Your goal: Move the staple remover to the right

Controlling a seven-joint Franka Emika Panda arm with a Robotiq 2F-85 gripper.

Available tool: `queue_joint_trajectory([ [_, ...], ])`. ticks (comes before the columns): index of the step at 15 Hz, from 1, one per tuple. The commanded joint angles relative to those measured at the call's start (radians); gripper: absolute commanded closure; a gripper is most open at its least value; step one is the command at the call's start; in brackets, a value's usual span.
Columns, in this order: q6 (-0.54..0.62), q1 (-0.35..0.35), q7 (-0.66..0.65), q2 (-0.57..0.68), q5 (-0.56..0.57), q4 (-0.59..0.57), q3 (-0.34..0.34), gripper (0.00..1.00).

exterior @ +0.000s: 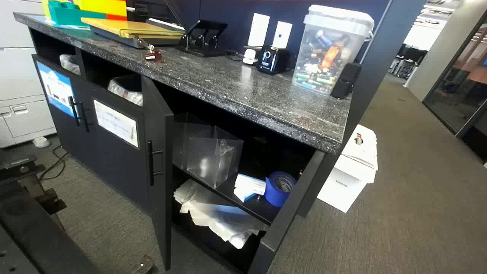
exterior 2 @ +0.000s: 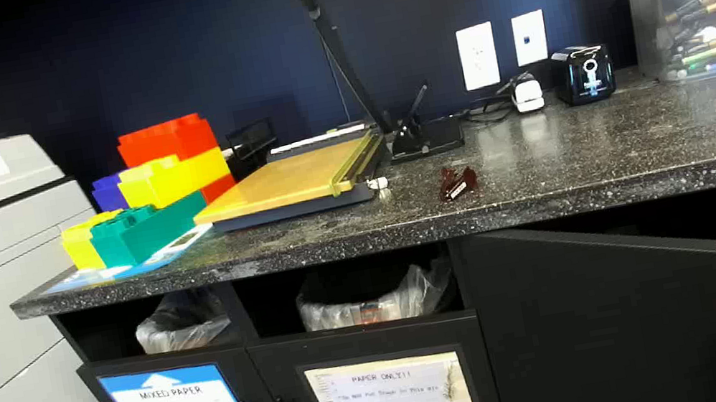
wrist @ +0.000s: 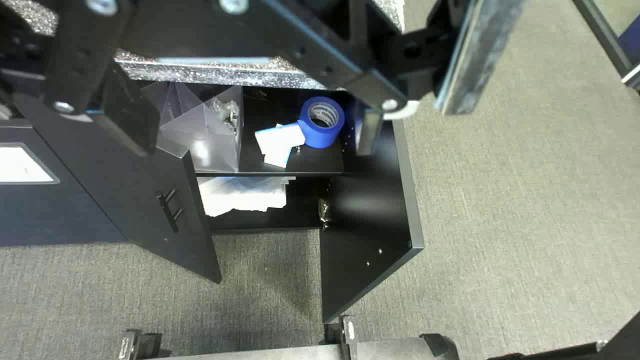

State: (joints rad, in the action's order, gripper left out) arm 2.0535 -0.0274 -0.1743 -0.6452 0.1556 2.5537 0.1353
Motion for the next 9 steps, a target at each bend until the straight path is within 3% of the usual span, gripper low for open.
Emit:
queue_joint_trajectory([
  [1, -0.004, 0.009, -0.005, 0.001, 0.005, -0.003, -0.008, 0.00],
  [5, 0.013, 0.010, -0.061, 0.119, 0.005, -0.076, 0.031, 0.00],
  [9, 0.035, 0.039, -0.199, 0.333, -0.006, -0.245, 0.116, 0.00],
])
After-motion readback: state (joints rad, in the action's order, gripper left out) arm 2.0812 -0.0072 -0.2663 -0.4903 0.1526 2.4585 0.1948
